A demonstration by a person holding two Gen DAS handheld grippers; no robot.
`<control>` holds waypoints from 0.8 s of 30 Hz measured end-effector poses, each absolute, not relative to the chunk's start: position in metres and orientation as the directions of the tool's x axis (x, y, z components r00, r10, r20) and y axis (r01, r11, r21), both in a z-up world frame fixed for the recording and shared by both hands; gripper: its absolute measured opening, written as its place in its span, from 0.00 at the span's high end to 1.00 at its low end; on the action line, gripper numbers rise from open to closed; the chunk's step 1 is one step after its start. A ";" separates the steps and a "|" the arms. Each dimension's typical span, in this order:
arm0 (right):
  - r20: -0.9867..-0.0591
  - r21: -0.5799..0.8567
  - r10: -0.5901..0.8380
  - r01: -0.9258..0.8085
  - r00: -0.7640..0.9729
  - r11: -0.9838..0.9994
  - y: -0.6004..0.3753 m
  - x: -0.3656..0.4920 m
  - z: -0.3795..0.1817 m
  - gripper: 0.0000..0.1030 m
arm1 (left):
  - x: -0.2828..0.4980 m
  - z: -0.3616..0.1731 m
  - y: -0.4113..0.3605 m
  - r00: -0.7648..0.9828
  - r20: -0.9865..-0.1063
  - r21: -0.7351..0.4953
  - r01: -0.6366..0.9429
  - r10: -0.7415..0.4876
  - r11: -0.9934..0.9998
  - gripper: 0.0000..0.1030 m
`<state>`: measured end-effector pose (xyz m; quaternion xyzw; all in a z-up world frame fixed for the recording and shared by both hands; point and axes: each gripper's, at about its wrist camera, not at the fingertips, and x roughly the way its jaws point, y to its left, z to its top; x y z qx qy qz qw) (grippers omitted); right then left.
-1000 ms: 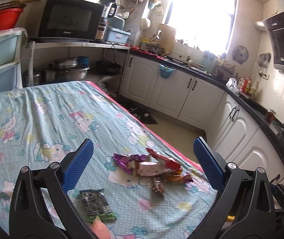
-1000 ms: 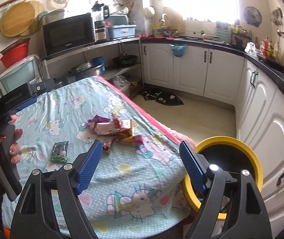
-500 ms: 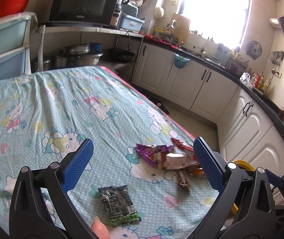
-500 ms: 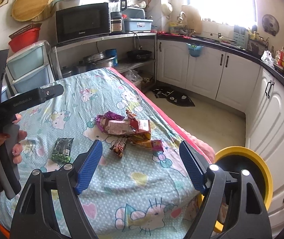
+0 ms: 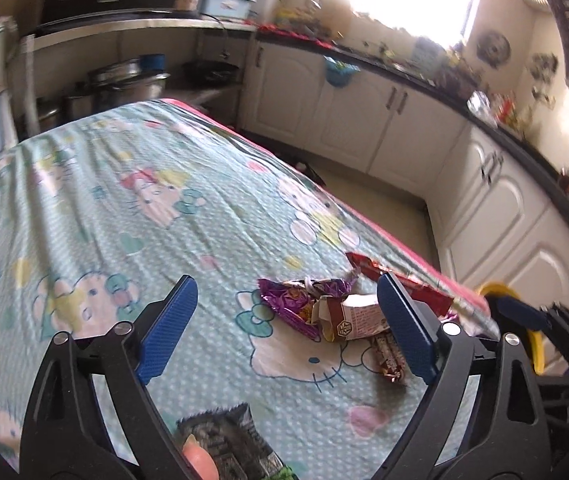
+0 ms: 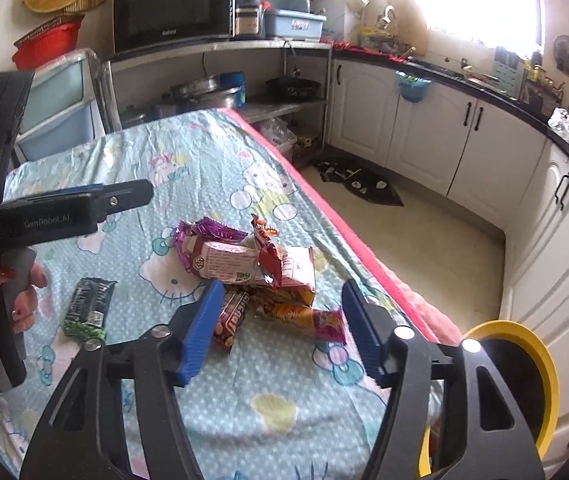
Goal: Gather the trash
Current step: 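Grasp the red wrapper with the right tool while the left tool grasps the purple wrapper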
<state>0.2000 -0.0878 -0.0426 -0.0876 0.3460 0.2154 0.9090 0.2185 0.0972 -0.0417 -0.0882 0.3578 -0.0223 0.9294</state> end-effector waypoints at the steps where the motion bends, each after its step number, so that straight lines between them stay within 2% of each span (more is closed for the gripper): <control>1: -0.672 -0.011 0.332 -0.457 0.662 0.889 -0.086 0.205 -0.045 0.50 | 0.223 -0.044 0.095 0.732 -0.673 -0.165 -0.001 -0.112 0.986 0.22; 10: -0.709 0.041 0.371 -0.490 0.600 0.871 -0.077 0.240 -0.063 0.68 | 0.253 -0.061 0.080 0.656 -0.731 -0.111 0.156 -0.187 0.982 0.33; 15: -0.717 0.070 0.398 -0.509 0.573 0.858 -0.077 0.244 -0.066 0.94 | 0.264 -0.069 0.068 0.620 -0.752 -0.091 0.239 -0.224 0.967 0.38; 18: -0.714 0.100 0.416 -0.506 0.563 0.856 -0.082 0.244 -0.065 0.97 | 0.271 -0.073 0.063 0.603 -0.764 -0.084 0.260 -0.230 0.962 0.43; 24: -0.708 0.137 0.435 -0.497 0.556 0.857 -0.094 0.236 -0.062 0.98 | 0.285 -0.080 0.051 0.564 -0.786 -0.092 0.300 -0.254 0.950 0.62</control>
